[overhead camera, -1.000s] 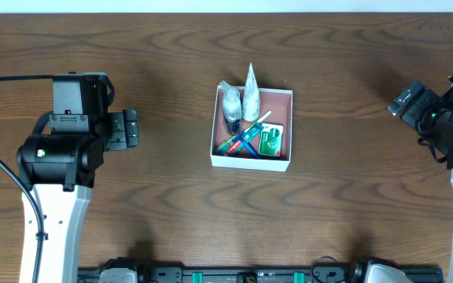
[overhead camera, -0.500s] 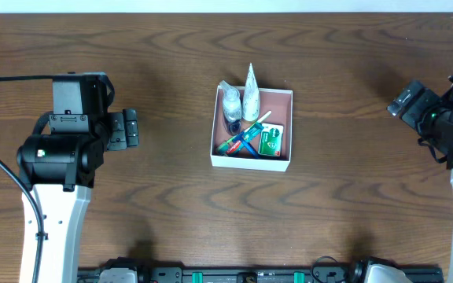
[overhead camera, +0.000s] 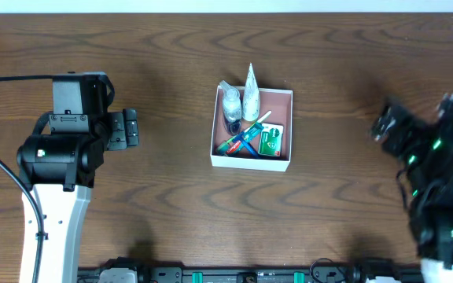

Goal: Pack container

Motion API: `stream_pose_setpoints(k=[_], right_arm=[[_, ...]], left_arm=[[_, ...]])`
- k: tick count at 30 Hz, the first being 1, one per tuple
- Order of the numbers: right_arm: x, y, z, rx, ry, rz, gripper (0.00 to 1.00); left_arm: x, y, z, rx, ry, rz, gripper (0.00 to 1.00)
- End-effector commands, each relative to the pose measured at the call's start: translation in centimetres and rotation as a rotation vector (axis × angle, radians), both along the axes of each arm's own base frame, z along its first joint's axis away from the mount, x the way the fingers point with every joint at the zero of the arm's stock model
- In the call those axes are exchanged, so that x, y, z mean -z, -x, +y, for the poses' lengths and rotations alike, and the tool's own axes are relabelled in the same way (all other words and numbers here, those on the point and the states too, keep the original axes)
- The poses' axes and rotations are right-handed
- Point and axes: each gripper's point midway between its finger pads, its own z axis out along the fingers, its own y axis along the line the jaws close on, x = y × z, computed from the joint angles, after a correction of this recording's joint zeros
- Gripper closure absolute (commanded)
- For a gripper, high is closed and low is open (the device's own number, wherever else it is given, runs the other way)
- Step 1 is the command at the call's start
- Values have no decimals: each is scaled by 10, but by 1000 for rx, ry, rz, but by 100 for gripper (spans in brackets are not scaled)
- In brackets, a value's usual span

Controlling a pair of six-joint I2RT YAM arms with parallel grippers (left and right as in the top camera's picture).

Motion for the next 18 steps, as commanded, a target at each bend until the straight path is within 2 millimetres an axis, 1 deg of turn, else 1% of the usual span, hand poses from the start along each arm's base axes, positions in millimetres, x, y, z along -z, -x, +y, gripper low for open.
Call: stream_pose_setpoints(k=[1, 5, 8, 11, 18], right_arm=[[51, 14, 7, -27, -9, 35, 1], [90, 26, 10, -41, -15, -30, 1], [107, 34, 13, -59, -21, -93, 1], [117, 41, 14, -62, -19, -141, 1], [131, 48, 14, -69, -7, -196, 1]], left_arm=[[-3, 1, 3, -17, -5, -7, 2], [-3, 1, 3, -17, -5, -8, 2], [-3, 1, 3, -17, -5, -8, 2], [-3, 1, 3, -17, -5, -8, 2], [-3, 1, 3, -17, -5, -7, 2]])
